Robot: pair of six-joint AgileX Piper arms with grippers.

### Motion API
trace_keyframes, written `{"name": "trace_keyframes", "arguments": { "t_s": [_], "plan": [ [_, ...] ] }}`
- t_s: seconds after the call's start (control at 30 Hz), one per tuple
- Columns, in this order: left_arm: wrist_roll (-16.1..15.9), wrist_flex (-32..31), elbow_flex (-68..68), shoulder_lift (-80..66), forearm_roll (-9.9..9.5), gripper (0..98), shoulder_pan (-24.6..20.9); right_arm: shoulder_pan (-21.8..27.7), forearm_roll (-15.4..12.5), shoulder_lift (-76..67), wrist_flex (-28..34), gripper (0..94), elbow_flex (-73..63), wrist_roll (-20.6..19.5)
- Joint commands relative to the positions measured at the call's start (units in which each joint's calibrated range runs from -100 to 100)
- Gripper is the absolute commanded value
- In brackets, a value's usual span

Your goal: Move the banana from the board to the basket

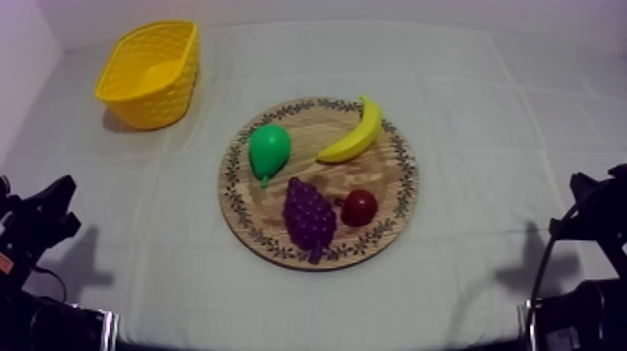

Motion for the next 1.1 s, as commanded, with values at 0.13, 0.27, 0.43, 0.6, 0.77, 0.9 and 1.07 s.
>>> {"name": "trace_keyframes", "arguments": {
  "t_s": [0.13, 0.27, 0.43, 0.6, 0.77, 0.9, 1.07],
  "plan": [
    [0.52, -0.03, -12.92, 13.93, -3.79, 0.1, 5.78, 0.03, 0.01, -0.05, 0.01, 0.4, 0.05, -0.02],
    [0.74, 1.72, -24.50, 24.71, -5.99, 0.1, 9.71, 0.03, 0.01, -0.05, 0.01, 0.4, 0.05, 0.01],
    [-0.93, 2.78, -35.88, 36.81, -6.43, 0.1, 12.76, 0.03, 0.01, -0.05, 0.01, 0.4, 0.05, 0.02],
    [-3.45, 4.06, -44.11, 46.71, -5.12, 0.1, 14.68, 0.03, 0.01, -0.05, 0.01, 0.4, 0.05, -0.01],
    [-4.78, 5.91, -51.27, 55.89, -4.73, 0.1, 17.60, 0.03, 0.01, -0.05, 0.01, 0.4, 0.05, -0.02],
    [-5.38, 6.74, -56.70, 62.81, -5.00, 0.1, 20.30, 0.03, 0.01, -0.05, 0.01, 0.4, 0.05, -0.02],
    [-4.41, 9.37, -63.64, 70.77, -6.86, 0.1, 23.79, 0.03, 0.01, -0.05, 0.01, 0.4, 0.05, -0.02]
  ]
}}
